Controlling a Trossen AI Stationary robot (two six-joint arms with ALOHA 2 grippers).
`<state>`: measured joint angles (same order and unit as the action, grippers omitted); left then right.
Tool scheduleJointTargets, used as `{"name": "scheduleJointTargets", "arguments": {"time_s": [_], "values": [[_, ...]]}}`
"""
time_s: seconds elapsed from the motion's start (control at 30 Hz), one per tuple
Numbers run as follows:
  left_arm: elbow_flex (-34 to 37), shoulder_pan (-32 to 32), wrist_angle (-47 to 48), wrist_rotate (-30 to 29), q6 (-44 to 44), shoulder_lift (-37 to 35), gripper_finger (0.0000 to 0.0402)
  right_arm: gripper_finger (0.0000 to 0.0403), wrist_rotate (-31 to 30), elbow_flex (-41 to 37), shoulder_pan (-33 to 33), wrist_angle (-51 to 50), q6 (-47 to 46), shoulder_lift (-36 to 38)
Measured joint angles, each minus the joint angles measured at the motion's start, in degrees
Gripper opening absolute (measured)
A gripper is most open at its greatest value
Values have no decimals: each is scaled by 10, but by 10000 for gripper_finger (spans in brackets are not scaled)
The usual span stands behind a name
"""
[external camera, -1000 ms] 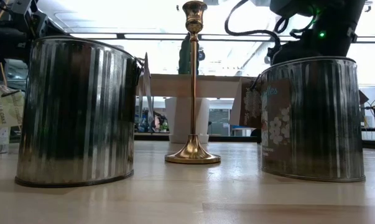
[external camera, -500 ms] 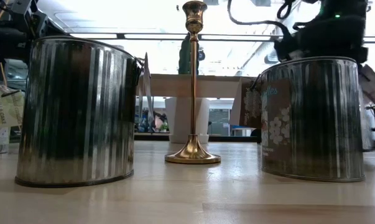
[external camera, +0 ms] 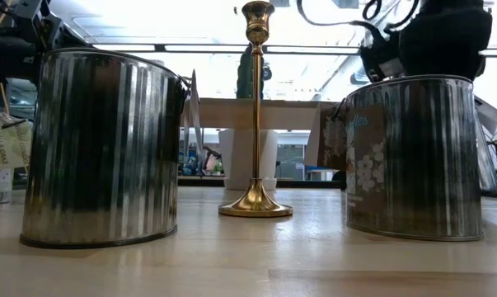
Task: Pick & Place candle stick holders
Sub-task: Put the silver scented candle can on the shelf
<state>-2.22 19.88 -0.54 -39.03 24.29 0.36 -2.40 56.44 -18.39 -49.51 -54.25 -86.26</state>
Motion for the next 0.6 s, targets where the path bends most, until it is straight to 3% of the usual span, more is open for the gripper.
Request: {"name": "scheduleJointTargets", "arguments": {"time_s": [0.27, 0.6], "values": [[0, 0, 0, 0, 0, 0, 245, 348, 5, 60, 0, -44, 40, 0], [0, 0, 0, 0, 0, 0, 245, 348, 10, 203, 11, -110, 127, 1]]}}
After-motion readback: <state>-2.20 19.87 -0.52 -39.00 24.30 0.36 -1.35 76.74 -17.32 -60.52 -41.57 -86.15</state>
